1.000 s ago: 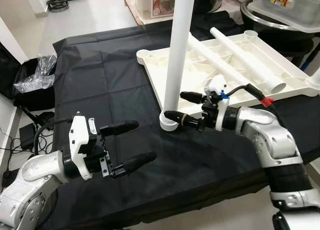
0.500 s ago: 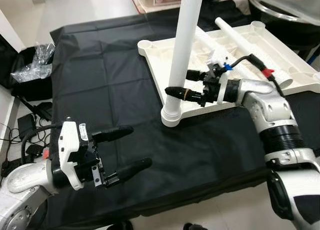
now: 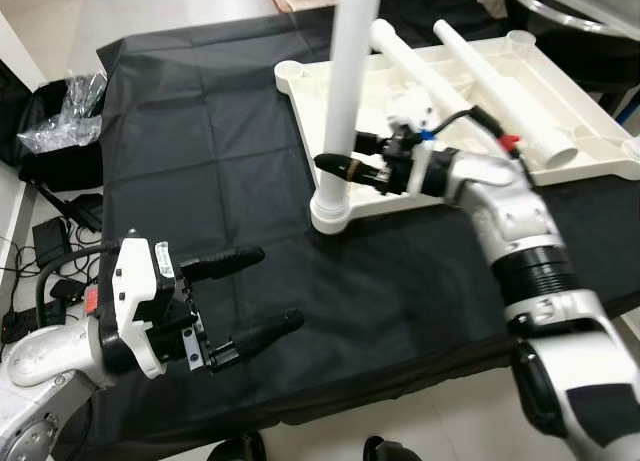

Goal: Building children table

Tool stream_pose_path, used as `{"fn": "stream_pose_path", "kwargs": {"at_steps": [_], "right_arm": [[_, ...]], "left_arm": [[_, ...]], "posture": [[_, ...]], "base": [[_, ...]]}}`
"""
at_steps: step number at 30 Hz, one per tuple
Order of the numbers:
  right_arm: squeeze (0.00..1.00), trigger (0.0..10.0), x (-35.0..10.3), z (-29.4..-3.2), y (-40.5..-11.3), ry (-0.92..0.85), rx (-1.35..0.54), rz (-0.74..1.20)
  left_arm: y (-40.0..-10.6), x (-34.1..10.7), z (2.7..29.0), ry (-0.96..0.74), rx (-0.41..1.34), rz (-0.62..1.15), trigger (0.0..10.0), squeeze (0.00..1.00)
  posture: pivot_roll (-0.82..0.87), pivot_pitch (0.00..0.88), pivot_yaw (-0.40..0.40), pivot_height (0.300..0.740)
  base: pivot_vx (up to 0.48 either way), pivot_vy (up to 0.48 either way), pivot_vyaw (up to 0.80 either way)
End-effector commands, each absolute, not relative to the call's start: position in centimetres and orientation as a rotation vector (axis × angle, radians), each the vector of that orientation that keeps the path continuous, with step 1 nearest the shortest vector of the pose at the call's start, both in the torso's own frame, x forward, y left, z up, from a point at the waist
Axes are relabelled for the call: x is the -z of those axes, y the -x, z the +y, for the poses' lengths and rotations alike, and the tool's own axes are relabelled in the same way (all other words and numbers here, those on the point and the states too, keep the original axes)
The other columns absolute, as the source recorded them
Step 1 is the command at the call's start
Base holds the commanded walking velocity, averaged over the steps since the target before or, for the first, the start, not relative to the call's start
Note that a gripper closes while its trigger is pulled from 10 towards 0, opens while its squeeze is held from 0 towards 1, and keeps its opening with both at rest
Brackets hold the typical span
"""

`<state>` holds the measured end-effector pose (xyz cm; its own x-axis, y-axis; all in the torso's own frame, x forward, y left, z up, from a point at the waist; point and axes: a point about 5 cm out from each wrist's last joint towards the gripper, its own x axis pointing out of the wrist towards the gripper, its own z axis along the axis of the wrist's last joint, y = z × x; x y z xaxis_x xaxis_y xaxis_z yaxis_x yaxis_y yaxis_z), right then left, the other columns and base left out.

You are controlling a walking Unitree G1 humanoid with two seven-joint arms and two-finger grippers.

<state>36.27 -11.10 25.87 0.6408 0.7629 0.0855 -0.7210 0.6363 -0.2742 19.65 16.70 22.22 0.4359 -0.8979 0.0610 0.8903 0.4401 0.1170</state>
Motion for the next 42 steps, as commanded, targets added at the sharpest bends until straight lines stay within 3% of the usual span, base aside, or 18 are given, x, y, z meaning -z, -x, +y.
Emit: {"fn": "stream_pose_path", "kwargs": {"at_steps": [1, 2, 4, 7, 15, 16, 17, 21, 22, 31, 37, 38, 40, 41, 42], "right_arm": [[0.00, 0.0, -24.5, -11.0, -35.6, 0.250, -0.622, -0.155], [0.00, 0.0, -24.5, -11.0, -35.6, 0.250, -0.622, -0.155], [0.00, 0.0, -22.2, -9.2, -33.3, 0.178, -0.439, -0.091], [0.00, 0.0, -20.6, -7.9, -31.9, 0.145, -0.375, -0.040], [0.00, 0.0, -19.1, -7.5, -31.4, 0.156, -0.278, -0.008], [0.00, 3.1, -19.2, -7.5, -31.5, 0.157, -0.285, -0.015], [0.00, 10.0, -19.5, -7.4, -31.4, 0.174, -0.285, -0.018], [0.00, 10.0, -20.3, -7.6, -31.5, 0.174, -0.326, -0.046], [1.00, 10.0, -20.9, -8.2, -31.7, 0.169, -0.329, -0.060], [1.00, 10.0, -24.5, -10.4, -32.7, 0.139, -0.475, -0.164], [0.97, 10.0, -27.3, -13.1, -33.0, 0.153, -0.843, -0.183], [0.80, 10.0, -27.5, -13.3, -33.0, 0.162, -0.899, -0.181], [0.80, 10.0, -27.6, -13.4, -32.9, 0.166, -0.933, -0.180], [0.13, 10.0, -27.7, -13.4, -32.8, 0.161, -0.985, -0.170], [0.13, 10.0, -27.7, -13.4, -32.8, 0.161, -0.985, -0.170]], "left_arm": [[-19.6, -22.0, 16.5, -0.065, 1.129, -0.120, 10.0, 0.00], [-19.6, -22.0, 16.5, -0.065, 1.129, -0.120, 10.0, 0.00], [-19.9, -21.9, 16.3, -0.064, 1.136, -0.126, 10.0, 0.00], [-20.2, -21.9, 16.2, -0.064, 1.141, -0.134, 10.0, 0.00], [-20.7, -22.1, 15.9, -0.067, 1.148, -0.151, 10.0, 0.00], [-20.8, -22.2, 15.8, -0.068, 1.148, -0.154, 10.0, 0.00], [-20.9, -22.2, 15.8, -0.069, 1.148, -0.156, 10.0, 0.00], [-21.0, -22.2, 15.6, -0.068, 1.149, -0.159, 10.0, 0.00], [-21.0, -22.2, 15.6, -0.068, 1.151, -0.160, 10.0, 0.00], [-20.9, -22.4, 15.9, -0.082, 1.153, -0.158, 10.0, 0.00], [-20.2, -22.5, 16.2, -0.067, 1.153, -0.156, 10.0, 0.00], [-20.1, -22.6, 16.2, -0.070, 1.150, -0.157, 10.0, 0.00], [-20.1, -22.6, 16.2, -0.072, 1.148, -0.159, 10.0, 0.00], [-20.0, -22.7, 16.3, -0.072, 1.145, -0.162, 10.0, 0.00], [-20.0, -22.7, 16.3, -0.072, 1.145, -0.162, 10.0, 0.00]], "posture": [[0.01, 0.240, -0.033, 0.740], [0.01, 0.240, -0.033, 0.740], [-0.01, 0.223, -0.024, 0.740], [-0.01, 0.208, -0.016, 0.740], [-0.02, 0.190, -0.016, 0.740], [-0.02, 0.187, -0.018, 0.740], [-0.02, 0.187, -0.018, 0.740], [-0.02, 0.186, -0.018, 0.740], [-0.02, 0.186, -0.017, 0.740], [-0.01, 0.196, -0.015, 0.740], [0.01, 0.240, -0.025, 0.740], [0.01, 0.240, -0.025, 0.740], [0.01, 0.240, -0.025, 0.740], [0.02, 0.251, -0.024, 0.740], [0.02, 0.251, -0.024, 0.740]], "base": [[0.000, 0.000, 0.00], [0.000, 0.000, 0.00], [0.000, 0.000, 0.00], [0.000, 0.000, 0.00], [0.000, 0.000, 0.00], [0.000, 0.000, 0.00], [0.000, 0.000, 0.00], [0.000, 0.000, 0.00], [0.000, 0.000, 0.00], [0.000, 0.000, 0.00], [0.000, 0.000, 0.00], [0.000, 0.000, 0.00], [0.000, 0.000, 0.00], [0.000, 0.000, 0.00], [0.000, 0.000, 0.00]]}}
